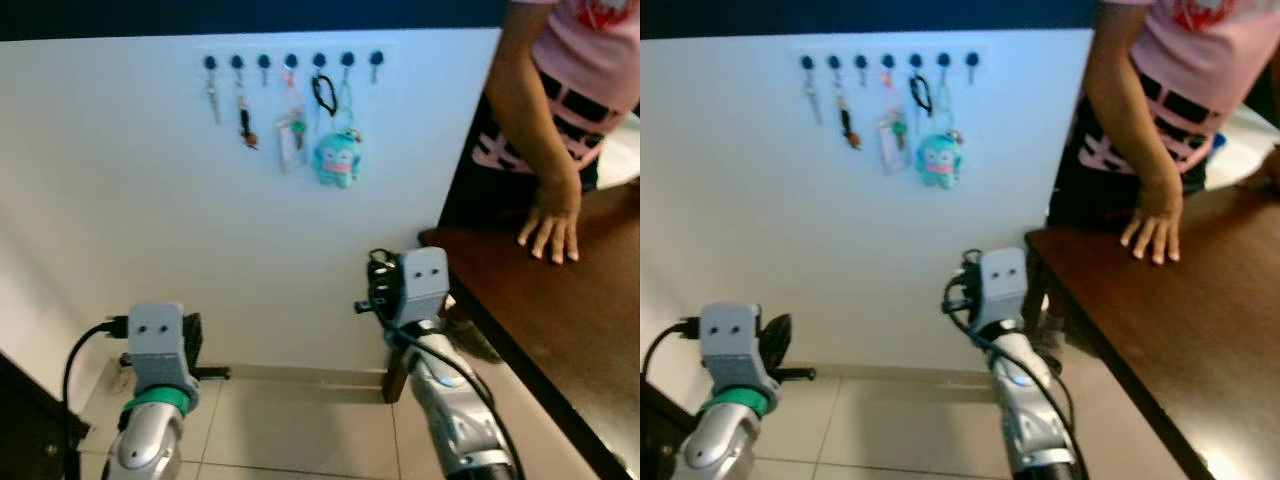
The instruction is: Hang keys on a hook
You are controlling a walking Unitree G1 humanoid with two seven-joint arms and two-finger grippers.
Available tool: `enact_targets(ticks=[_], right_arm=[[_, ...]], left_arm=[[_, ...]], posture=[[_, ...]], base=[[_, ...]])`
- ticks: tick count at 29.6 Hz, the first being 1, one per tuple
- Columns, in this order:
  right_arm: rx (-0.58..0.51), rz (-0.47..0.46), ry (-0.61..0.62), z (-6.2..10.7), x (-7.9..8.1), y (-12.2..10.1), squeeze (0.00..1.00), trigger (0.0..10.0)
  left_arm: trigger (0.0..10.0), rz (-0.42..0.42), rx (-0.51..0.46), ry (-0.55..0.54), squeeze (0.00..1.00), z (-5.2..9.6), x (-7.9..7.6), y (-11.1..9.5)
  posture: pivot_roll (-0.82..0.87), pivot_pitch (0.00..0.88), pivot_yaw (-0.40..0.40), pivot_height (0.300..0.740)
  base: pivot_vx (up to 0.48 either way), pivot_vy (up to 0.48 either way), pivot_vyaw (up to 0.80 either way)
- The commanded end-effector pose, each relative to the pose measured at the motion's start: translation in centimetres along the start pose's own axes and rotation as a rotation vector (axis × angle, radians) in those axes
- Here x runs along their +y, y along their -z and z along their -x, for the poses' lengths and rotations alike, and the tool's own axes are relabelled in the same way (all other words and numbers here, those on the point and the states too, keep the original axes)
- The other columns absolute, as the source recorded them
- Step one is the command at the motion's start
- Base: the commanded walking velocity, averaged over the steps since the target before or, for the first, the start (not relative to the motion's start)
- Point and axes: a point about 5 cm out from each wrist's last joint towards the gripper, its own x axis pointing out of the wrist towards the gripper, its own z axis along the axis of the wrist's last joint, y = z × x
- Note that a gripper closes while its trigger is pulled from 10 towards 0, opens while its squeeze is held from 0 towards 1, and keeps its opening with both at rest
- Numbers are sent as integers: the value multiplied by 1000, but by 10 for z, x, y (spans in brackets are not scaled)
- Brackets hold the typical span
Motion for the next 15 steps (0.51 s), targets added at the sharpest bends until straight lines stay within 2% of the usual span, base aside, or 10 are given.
enact_targets(ticks=[1,11,14,15], right_arm=[[17,1,20,4,-6,4,0,10000],[-52,-14,33,1,-7,-10,0,10000],[-108,-7,52,1,-9,-19,0,10000],[-161,-11,72,1,-11,-27,0,10000]], left_arm=[[10000,3,23,6,0,2,-2,5],[10000,4,22,6,0,3,-1,5],[10000,4,22,6,0,3,-1,6],[10000,5,22,7,0,3,-1,6]], posture=[[-104,90,177,740],[-104,90,177,740],[-104,90,177,740],[-104,90,177,740]], base=[[289,0,0],[289,0,0],[285,0,0],[285,0,0]])
